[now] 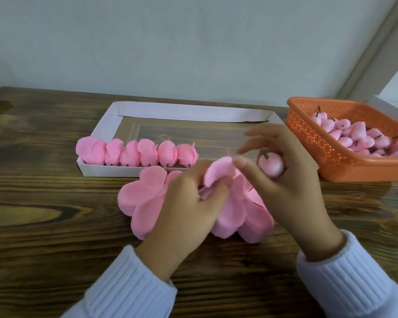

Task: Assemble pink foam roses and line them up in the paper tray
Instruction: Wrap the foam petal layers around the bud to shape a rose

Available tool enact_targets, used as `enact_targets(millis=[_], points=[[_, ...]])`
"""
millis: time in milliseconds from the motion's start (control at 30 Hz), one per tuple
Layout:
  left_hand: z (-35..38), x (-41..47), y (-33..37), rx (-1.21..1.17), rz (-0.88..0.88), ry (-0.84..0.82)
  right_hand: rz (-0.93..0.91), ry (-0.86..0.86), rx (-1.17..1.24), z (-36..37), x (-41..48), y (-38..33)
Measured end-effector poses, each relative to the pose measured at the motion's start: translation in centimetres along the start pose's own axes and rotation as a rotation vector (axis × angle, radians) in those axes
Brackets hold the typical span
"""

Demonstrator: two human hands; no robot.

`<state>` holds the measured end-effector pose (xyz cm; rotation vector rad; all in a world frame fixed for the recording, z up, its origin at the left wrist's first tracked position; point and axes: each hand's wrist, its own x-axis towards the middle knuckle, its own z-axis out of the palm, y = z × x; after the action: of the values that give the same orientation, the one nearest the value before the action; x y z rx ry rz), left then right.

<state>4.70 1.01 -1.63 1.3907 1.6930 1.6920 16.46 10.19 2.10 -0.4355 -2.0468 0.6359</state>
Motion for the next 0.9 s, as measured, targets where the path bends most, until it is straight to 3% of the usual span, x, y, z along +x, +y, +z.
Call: enact_targets(millis=[167, 333, 633, 800, 900], points=[[0.0, 0.3, -0.3, -0.329, -0.230, 0.117, 0.356, 0.024, 0.173, 0.3, -0.2, 1.6], [0.3, 0.2, -0.2, -0.478, -0.312, 0.102, 0.486, -0.022, 0.393, 0.3, -0.5, 1.6], [-0.1, 0.4, -1.2, -0.815, -0.356, -0.136, 0.504, 0.065, 0.248, 0.1, -0.6, 2.4], [0.1, 0.5, -1.5, -0.760, -0.474, -0.003, 0.576, 0.180, 0.344, -0.3, -0.4, 3.1], [0.3, 0.6, -1.0, -0.757, -0.524, 0.056, 0.337, 0.190, 0.305, -0.1, -0.6, 2.1]])
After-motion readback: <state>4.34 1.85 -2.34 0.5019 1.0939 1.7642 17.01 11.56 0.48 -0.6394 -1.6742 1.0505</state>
